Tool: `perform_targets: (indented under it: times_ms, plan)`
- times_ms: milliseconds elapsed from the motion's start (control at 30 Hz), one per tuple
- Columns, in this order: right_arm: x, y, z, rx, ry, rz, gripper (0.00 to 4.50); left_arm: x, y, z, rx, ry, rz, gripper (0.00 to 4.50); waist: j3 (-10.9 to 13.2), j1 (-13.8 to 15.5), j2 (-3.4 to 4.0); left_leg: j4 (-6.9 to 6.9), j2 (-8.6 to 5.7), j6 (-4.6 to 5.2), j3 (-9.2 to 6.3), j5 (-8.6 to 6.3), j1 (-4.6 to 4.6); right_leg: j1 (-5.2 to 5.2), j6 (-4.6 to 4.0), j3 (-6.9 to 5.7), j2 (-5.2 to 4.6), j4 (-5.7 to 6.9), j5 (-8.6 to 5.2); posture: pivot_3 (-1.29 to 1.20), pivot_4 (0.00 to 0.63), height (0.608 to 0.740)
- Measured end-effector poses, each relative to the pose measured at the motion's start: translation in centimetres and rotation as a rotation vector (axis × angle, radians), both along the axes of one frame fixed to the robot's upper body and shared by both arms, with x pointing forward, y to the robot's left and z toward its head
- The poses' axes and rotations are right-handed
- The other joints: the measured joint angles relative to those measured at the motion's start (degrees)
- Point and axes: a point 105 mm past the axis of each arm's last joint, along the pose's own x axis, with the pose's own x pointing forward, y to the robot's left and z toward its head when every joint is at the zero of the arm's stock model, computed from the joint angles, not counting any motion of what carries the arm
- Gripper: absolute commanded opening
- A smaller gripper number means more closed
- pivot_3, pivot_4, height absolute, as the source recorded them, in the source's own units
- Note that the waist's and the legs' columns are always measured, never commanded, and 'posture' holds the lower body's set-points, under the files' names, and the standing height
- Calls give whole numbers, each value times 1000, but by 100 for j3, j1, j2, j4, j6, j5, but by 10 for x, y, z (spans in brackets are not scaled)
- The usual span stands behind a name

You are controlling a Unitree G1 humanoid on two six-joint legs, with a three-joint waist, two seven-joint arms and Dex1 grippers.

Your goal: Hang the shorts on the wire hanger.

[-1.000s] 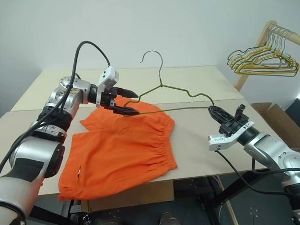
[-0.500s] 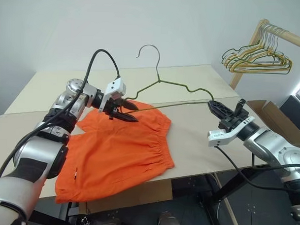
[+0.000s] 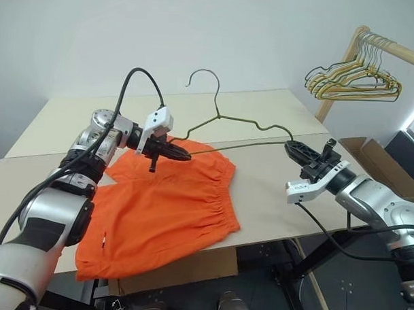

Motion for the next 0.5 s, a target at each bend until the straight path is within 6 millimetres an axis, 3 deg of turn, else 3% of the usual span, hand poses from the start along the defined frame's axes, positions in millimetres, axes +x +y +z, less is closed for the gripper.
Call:
perform_targets:
  times_ms: [133, 233, 400, 500]
  plan:
    - [-8, 7, -4, 22, 79, 54, 3144, 2, 2, 0, 1, -5, 21, 0, 0, 0, 0, 0, 0, 0, -2, 0, 2, 4, 1, 0, 0, 0, 0, 3, 0, 740]
    - [-16, 13, -9, 131, 265, 44, 4289, 5, 9, 1, 33, -57, 39, 0, 1, 2, -2, -1, 0, 1, -5, -1, 6, 12, 1, 0, 0, -2, 1, 13, 0, 740]
    - [-24, 17, -5, 439, 730, -74, 4457, 4, 21, -4, 127, -164, 14, 0, 2, 3, -4, 5, 3, 8, -25, -5, 19, 41, -15, -1, -1, -1, 15, 22, 0, 740]
    - [-21, 19, 22, 580, 1005, -168, 4457, 1, 21, -5, 164, -208, -22, 0, 4, 38, -1, 8, 7, 8, -23, -5, 25, 43, -14, -7, -5, -1, 16, 28, 0, 740]
